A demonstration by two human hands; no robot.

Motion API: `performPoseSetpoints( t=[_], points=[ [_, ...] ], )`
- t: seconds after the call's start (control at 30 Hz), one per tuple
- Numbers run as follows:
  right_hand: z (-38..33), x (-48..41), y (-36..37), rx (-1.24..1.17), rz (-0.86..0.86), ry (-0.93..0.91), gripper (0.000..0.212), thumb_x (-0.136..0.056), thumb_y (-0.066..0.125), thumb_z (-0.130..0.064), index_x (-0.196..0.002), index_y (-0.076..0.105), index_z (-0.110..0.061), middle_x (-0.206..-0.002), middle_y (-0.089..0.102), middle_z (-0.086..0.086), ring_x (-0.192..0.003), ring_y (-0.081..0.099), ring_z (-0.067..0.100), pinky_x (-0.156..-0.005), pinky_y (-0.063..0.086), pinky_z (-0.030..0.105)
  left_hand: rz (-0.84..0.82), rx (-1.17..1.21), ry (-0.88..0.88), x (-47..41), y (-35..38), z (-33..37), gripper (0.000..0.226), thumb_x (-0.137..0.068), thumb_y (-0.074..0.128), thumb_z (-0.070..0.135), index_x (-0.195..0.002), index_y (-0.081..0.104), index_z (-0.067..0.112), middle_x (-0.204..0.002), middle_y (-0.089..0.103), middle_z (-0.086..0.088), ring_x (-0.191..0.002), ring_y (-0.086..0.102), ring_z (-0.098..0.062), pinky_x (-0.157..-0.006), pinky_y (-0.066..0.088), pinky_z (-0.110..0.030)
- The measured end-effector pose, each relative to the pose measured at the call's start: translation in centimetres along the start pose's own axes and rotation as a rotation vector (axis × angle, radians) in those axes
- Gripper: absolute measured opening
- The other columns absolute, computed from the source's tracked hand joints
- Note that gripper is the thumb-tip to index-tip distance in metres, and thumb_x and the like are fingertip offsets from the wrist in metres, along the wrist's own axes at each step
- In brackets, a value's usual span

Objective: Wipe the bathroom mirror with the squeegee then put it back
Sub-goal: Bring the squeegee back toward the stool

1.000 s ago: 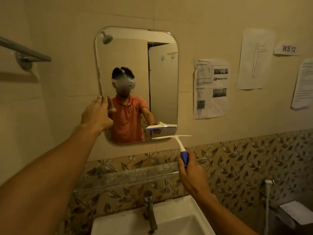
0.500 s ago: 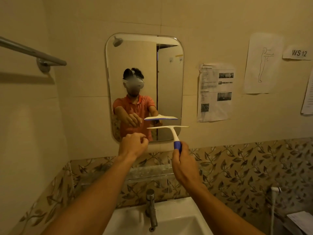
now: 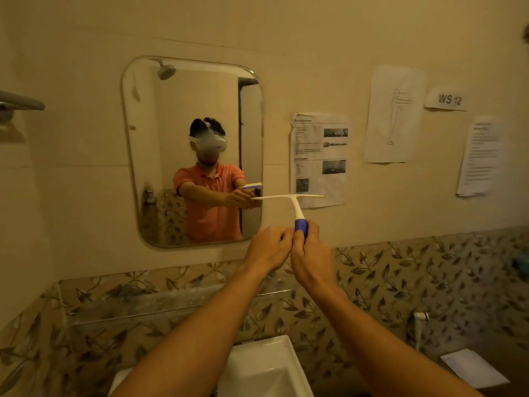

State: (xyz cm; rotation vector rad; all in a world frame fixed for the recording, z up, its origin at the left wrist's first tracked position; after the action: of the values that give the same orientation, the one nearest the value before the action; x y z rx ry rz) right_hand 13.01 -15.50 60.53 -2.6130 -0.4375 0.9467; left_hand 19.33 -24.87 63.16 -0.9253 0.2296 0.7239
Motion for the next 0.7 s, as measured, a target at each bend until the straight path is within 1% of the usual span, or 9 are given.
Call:
performPoseSetpoints(
  t=[0.07, 0.17, 0.3, 0.33, 0.43, 0.5, 0.53, 0.6, 0.7],
  points=[
    [1.3, -0.5, -1.8, 0.031, 0.028, 0.005, 0.036, -0.107, 0.034, -0.039, -0.140, 0.038, -0.025, -0.082, 0.064, 0.000, -0.063, 0.062, 0.017, -0.053, 0.052, 0.035, -0.011, 0.069, -0.017, -0.7, 1.9, 1.3, 0.042, -0.102, 0.044, 0.035, -0.069, 0.064, 0.019, -0.065, 0.064, 0.003, -0.064, 0.059, -0.018, -0.062, 0.045, -0.035],
    [3.6, -1.3, -4.2, 0.097, 0.057, 0.018, 0.034, -0.107, 0.033, -0.040, -0.138, 0.040, -0.025, -0.079, 0.064, -0.001, -0.062, 0.062, 0.017, -0.053, 0.053, 0.038, -0.016, 0.148, -0.034, -1.6, 4.7, 3.1, 0.048, -0.103, 0.042, 0.039, -0.065, 0.063, 0.021, -0.061, 0.063, 0.004, -0.060, 0.058, -0.017, -0.060, 0.045, -0.033],
    [6.8, -1.8, -6.3, 0.156, 0.064, 0.030, 0.036, -0.108, 0.031, -0.041, -0.138, 0.042, -0.024, -0.080, 0.064, 0.000, -0.063, 0.061, 0.015, -0.049, 0.040, 0.028, -0.044, 0.217, -0.043, -2.2, 8.1, 5.1, 0.049, -0.101, 0.046, 0.041, -0.060, 0.060, 0.019, -0.060, 0.063, 0.001, -0.060, 0.058, -0.020, -0.060, 0.049, -0.041],
    [7.7, -1.8, -6.7, 0.166, 0.072, 0.038, 0.036, -0.108, 0.031, -0.041, -0.137, 0.043, -0.023, -0.081, 0.065, 0.000, -0.064, 0.061, 0.015, -0.049, 0.039, 0.028, -0.058, 0.230, -0.056, -2.3, 9.0, 5.1, 0.049, -0.100, 0.047, 0.041, -0.058, 0.059, 0.020, -0.058, 0.062, 0.002, -0.059, 0.057, -0.020, -0.061, 0.050, -0.043],
    [9.8, -1.5, -7.5, 0.211, 0.076, 0.058, 0.034, -0.107, 0.032, -0.041, -0.126, 0.051, -0.020, -0.089, 0.064, 0.001, -0.072, 0.062, 0.018, -0.057, 0.044, 0.031, -0.101, 0.282, -0.098, -2.3, 11.6, 4.7, 0.047, -0.095, 0.050, 0.045, -0.053, 0.059, 0.025, -0.054, 0.061, 0.005, -0.061, 0.063, -0.024, -0.066, 0.057, -0.048],
    [11.5, -0.9, -7.9, 0.237, 0.053, 0.079, 0.029, -0.106, 0.034, -0.039, -0.120, 0.052, -0.020, -0.094, 0.064, 0.000, -0.079, 0.063, 0.019, -0.066, 0.053, 0.037, -0.162, 0.321, -0.114, -2.1, 13.7, 4.0, 0.044, -0.094, 0.051, 0.046, -0.058, 0.065, 0.025, -0.058, 0.066, 0.005, -0.063, 0.067, -0.021, -0.071, 0.059, -0.049],
    [12.3, -0.5, -8.1, 0.260, 0.043, 0.079, 0.029, -0.106, 0.034, -0.039, -0.119, 0.053, -0.021, -0.095, 0.064, 0.000, -0.080, 0.063, 0.018, -0.069, 0.055, 0.040, -0.199, 0.335, -0.121, -2.0, 14.9, 3.8, 0.043, -0.096, 0.052, 0.045, -0.064, 0.068, 0.022, -0.061, 0.068, 0.004, -0.061, 0.068, -0.017, -0.072, 0.060, -0.048],
    [14.1, 0.4, -8.4, 0.335, 0.027, 0.075, 0.031, -0.105, 0.034, -0.040, -0.121, 0.054, -0.022, -0.099, 0.064, 0.000, -0.081, 0.062, 0.016, -0.070, 0.056, 0.040, -0.271, 0.362, -0.127, -1.6, 16.9, 3.7, 0.042, -0.100, 0.053, 0.040, -0.074, 0.071, 0.013, -0.066, 0.069, 0.002, -0.058, 0.066, -0.010, -0.071, 0.061, -0.041],
    [17.1, 1.7, -8.8, 0.423, -0.005, 0.100, 0.033, -0.105, 0.035, -0.041, -0.124, 0.054, -0.023, -0.104, 0.062, -0.002, -0.084, 0.061, 0.014, -0.072, 0.056, 0.038, -0.350, 0.420, -0.172, -0.7, 19.9, 3.4, 0.038, -0.103, 0.052, 0.031, -0.075, 0.068, 0.010, -0.069, 0.067, 0.000, -0.058, 0.064, -0.009, -0.054, 0.054, -0.025]
  ],
)
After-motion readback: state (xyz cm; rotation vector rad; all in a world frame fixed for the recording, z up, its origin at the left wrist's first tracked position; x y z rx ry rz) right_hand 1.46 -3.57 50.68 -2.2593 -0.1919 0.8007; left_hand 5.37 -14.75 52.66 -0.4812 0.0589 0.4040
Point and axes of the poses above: each hand's wrist, its own x-axis away from the middle knuckle, its own y-axis out of the palm, z = x × y, the point moved 5 cm from there along -x, towards the middle knuckle
